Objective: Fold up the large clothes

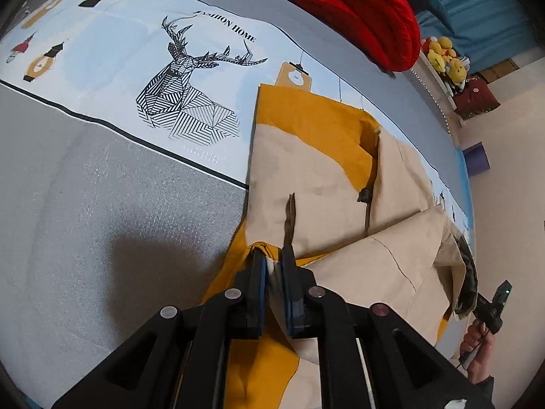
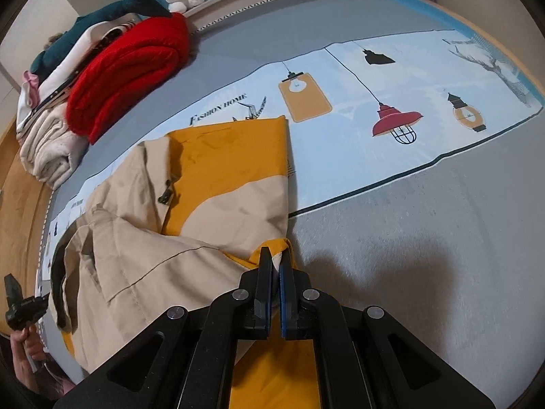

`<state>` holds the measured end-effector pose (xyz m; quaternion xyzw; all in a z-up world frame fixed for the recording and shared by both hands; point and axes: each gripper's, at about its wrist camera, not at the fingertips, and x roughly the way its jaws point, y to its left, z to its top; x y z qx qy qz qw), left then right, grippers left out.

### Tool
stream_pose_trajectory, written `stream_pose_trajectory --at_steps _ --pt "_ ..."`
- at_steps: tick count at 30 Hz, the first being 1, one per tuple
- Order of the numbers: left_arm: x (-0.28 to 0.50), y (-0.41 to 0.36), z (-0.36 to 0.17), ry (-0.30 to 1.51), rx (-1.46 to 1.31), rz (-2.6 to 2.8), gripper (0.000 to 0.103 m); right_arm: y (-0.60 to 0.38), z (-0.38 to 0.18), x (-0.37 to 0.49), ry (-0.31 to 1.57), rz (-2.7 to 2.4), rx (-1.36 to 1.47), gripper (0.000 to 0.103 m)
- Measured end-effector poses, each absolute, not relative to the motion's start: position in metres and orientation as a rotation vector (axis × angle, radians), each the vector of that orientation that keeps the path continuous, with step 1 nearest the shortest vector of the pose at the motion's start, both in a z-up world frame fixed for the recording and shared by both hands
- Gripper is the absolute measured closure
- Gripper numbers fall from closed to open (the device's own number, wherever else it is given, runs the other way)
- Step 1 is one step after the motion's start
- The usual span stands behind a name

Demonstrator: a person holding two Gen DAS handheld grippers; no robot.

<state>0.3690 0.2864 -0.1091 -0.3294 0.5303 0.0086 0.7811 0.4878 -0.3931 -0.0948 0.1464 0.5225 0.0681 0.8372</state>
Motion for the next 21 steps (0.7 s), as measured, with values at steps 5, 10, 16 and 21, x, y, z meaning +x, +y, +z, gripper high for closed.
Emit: stream_pose_trajectory --at_steps 5,10,16,21 --pt "0.365 0.296 -0.105 1.138 -0.751 0.005 0.089 -0.407 -0.093 0.49 1.078 0.112 0.39 0.089" --pt "0.343 0.32 -0.086 1.052 -0.759 0.04 0.065 -0.432 -0.073 0.481 0.981 0.031 0.418 0.089" --pt "0.335 0.327 -0.093 1.11 -0.669 0.088 0.05 -0.42 -0.086 0.481 1.07 0.145 0.371 0.076" --pt "0.347 0.304 -0.113 1.199 -0.578 0.062 0.05 -0.4 -0.113 0.483 1.189 0.21 0.32 0.071"
